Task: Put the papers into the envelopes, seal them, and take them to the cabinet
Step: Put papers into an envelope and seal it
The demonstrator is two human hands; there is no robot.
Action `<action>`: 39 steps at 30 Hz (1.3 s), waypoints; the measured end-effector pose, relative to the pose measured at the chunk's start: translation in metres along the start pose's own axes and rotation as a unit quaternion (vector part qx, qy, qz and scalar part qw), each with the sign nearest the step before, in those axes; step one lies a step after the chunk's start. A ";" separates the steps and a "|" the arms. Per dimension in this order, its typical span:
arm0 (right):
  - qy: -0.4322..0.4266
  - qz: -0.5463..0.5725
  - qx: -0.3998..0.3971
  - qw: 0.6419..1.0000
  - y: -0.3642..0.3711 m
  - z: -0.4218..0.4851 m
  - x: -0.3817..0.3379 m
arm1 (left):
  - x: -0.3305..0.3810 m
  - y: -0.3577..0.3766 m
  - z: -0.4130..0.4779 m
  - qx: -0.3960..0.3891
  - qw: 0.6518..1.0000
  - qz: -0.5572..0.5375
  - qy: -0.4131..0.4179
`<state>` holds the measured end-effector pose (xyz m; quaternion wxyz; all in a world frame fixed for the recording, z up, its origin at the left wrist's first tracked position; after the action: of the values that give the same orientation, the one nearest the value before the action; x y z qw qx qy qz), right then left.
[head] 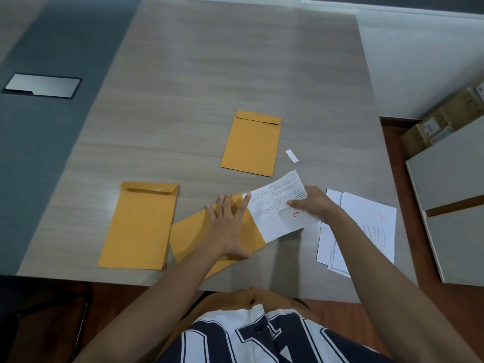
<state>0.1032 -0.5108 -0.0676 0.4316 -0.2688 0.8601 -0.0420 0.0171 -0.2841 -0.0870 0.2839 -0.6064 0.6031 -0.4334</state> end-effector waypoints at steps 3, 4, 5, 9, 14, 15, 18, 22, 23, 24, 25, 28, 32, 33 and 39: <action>-0.002 -0.007 -0.025 1.000 0.007 -0.001 0.002 | 0.008 -0.003 -0.003 0.025 0.999 0.014 0.033; -0.004 -0.010 -0.029 1.000 0.010 -0.001 0.002 | 0.010 -0.004 -0.004 0.030 0.999 0.007 0.041; -0.004 -0.013 -0.030 0.999 0.013 -0.002 0.002 | 0.013 -0.004 -0.004 0.032 0.998 0.000 0.048; -0.006 0.006 -0.042 0.999 0.022 -0.007 0.004 | 0.018 -0.004 -0.004 0.041 0.997 -0.009 0.060; -0.018 -0.056 -0.048 0.997 0.039 -0.014 -0.001 | 0.025 -0.010 -0.002 0.049 0.996 -0.016 0.070; -0.015 -0.062 -0.047 0.997 0.039 -0.015 -0.003 | 0.025 -0.011 -0.002 0.048 0.996 -0.014 0.071; 0.014 -0.055 -0.009 0.998 0.029 -0.015 -0.003 | 0.023 -0.011 -0.003 0.047 0.996 -0.015 0.069; 0.036 -0.022 -0.035 0.998 0.038 -0.015 0.004 | 0.028 -0.012 -0.003 0.049 0.995 0.006 0.089; 0.040 -0.010 -0.045 0.998 0.043 -0.016 0.005 | 0.030 -0.012 -0.004 0.051 0.994 0.013 0.094; 0.045 0.000 -0.053 0.998 0.047 -0.016 0.006 | 0.030 -0.012 -0.004 0.052 0.993 0.021 0.099; 0.050 0.008 -0.058 0.997 0.050 -0.016 0.008 | 0.031 -0.012 -0.004 0.052 0.993 0.028 0.102; 0.053 0.033 -0.065 0.996 0.051 -0.017 0.010 | 0.028 -0.010 -0.003 0.046 0.994 0.027 0.092; 0.058 0.031 -0.071 0.995 0.045 -0.022 0.008 | 0.019 -0.004 -0.002 0.013 0.997 0.037 0.060; 0.058 0.022 -0.077 0.995 0.044 -0.022 0.008 | 0.017 -0.002 -0.002 0.007 0.997 0.042 0.058; 0.051 -0.004 -0.071 0.996 0.041 -0.025 0.006 | 0.020 -0.002 -0.001 0.005 0.996 0.063 0.064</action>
<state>0.0633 -0.4830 -0.0689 0.3668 -0.2993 0.8808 0.0038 0.0150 -0.3035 -0.0806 0.2743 -0.5366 0.6552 -0.4555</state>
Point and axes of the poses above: each hand's wrist, its own z-axis towards the middle knuckle, its own y-axis out of the palm, x = y × z, the point moved 5 cm from there along z, towards the middle knuckle, and after that the axes turned 1 degree about y, right-handed, at the moved point
